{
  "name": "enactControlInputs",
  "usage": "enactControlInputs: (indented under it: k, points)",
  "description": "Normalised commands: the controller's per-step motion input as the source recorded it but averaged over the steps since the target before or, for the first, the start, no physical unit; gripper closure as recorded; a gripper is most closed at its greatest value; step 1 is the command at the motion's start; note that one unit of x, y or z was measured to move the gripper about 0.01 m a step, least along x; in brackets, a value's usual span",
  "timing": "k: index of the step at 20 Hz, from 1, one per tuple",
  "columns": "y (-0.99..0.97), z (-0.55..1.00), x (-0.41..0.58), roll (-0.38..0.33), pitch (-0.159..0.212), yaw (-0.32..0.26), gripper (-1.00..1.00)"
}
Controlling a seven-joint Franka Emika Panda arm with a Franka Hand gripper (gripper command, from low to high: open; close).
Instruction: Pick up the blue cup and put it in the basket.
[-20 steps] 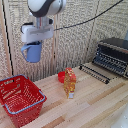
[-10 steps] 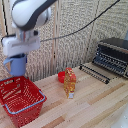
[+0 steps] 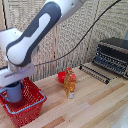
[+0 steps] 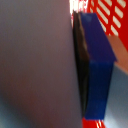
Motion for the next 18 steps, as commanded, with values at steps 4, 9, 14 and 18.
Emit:
enactControlInputs:
  k: [4,9,14,18]
  points:
    - [-0.02,-0.06,0.042,-0.033,0.0,0.028,1.0]
    - [0.01,0.0,0.0,0.005,-0.008,0.013,-1.0]
    - [-0.05,0.43,0.014,0.025,-0.004,-0.201,-1.0]
    - [-0.01,0.97,0.039,0.025,0.012,-0.024,-1.0]
